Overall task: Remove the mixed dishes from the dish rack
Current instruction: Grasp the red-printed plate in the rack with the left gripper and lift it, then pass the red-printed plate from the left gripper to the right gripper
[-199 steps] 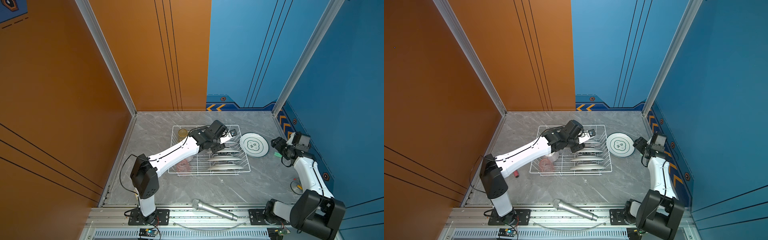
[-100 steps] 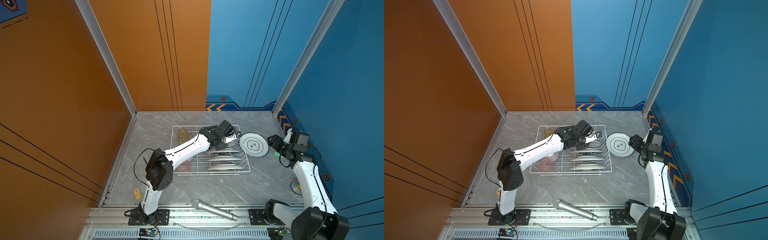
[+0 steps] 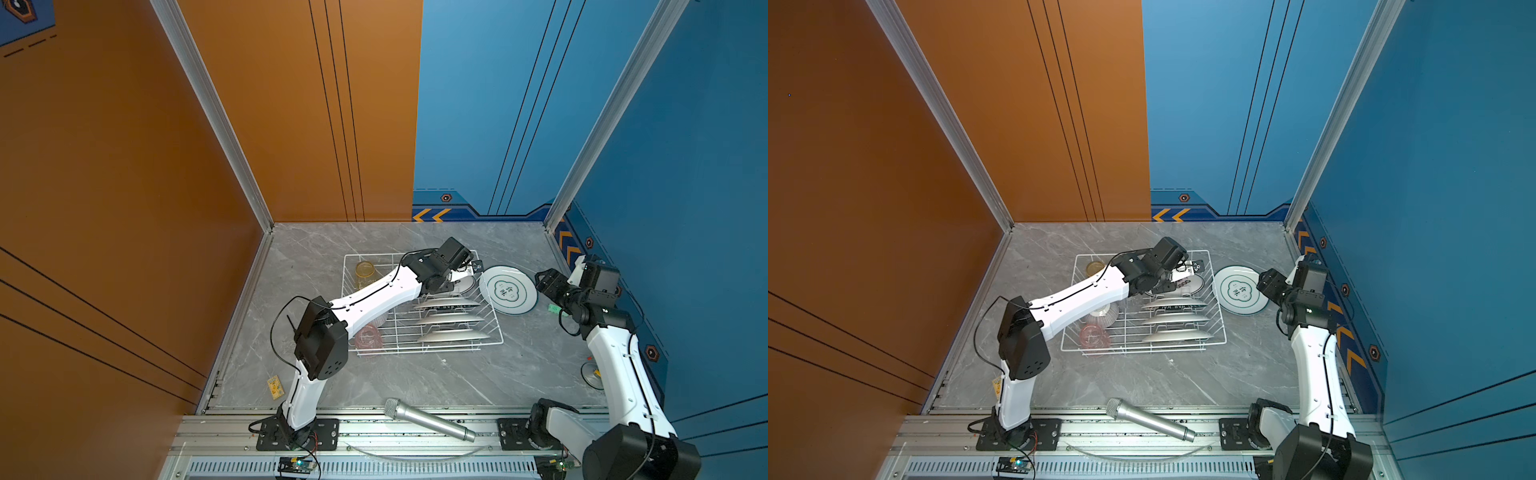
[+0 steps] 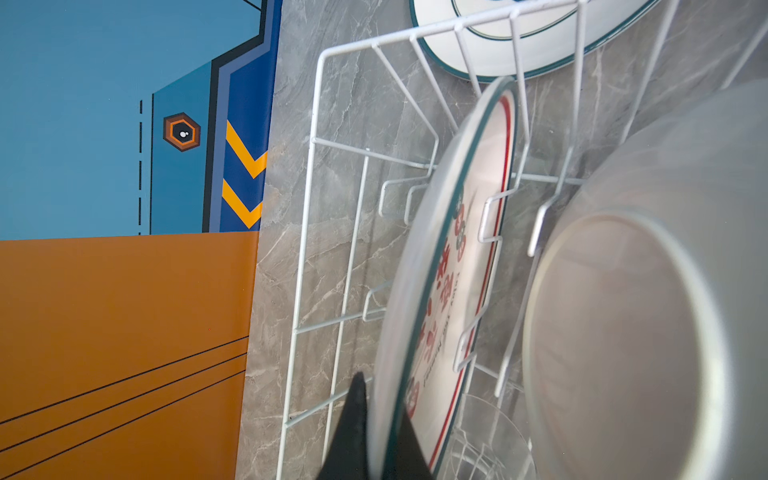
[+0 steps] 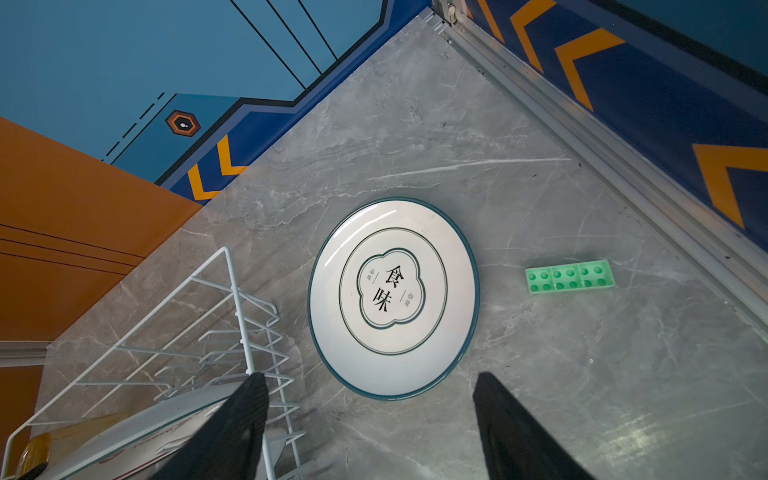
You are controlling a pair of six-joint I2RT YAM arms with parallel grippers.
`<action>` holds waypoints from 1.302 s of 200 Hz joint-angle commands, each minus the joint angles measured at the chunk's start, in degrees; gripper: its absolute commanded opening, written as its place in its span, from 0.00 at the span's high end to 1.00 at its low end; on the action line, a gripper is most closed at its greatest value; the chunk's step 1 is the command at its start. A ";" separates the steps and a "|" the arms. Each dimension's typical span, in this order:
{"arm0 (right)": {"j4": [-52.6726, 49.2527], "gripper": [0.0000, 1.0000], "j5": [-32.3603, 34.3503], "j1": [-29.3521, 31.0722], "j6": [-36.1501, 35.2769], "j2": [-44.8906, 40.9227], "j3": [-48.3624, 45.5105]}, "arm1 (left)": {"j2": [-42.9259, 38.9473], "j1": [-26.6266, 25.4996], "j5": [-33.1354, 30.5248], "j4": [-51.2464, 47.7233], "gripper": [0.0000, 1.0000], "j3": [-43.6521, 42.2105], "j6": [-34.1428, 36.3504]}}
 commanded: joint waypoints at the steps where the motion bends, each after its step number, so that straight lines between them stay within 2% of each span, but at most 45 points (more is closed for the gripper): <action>1: 0.56 0.24 -0.62 1.35 0.00 -1.20 0.26 | 0.05 -0.30 0.09 -1.69 1.00 3.43 -4.18; 67: 5.25 0.25 -8.15 8.77 -3.67 -3.95 0.42 | -8.84 3.08 0.56 2.38 1.00 5.31 -11.25; 105: 11.06 0.25 -18.63 10.55 -3.05 -4.77 -0.95 | -13.48 5.89 4.34 2.58 1.00 6.11 -17.22; 130: 15.56 0.25 -26.57 10.92 -0.94 -3.52 -1.83 | -16.35 9.47 12.53 2.67 1.00 5.56 -24.30; 160: 26.98 0.27 -34.35 11.58 6.01 -2.32 -4.62 | -18.48 15.67 30.47 5.42 1.00 2.98 -35.30; 179: 33.26 0.27 -37.02 12.68 9.95 -1.42 -5.61 | -18.47 18.14 38.65 7.41 1.00 1.58 -40.45; 231: 39.48 0.27 -36.41 15.37 13.02 1.11 -5.60 | -15.35 20.45 56.18 15.24 1.00 -1.43 -50.63; 260: 41.12 0.27 -35.02 15.33 14.36 3.15 -5.70 | -13.22 20.55 61.99 20.16 1.00 -2.83 -55.31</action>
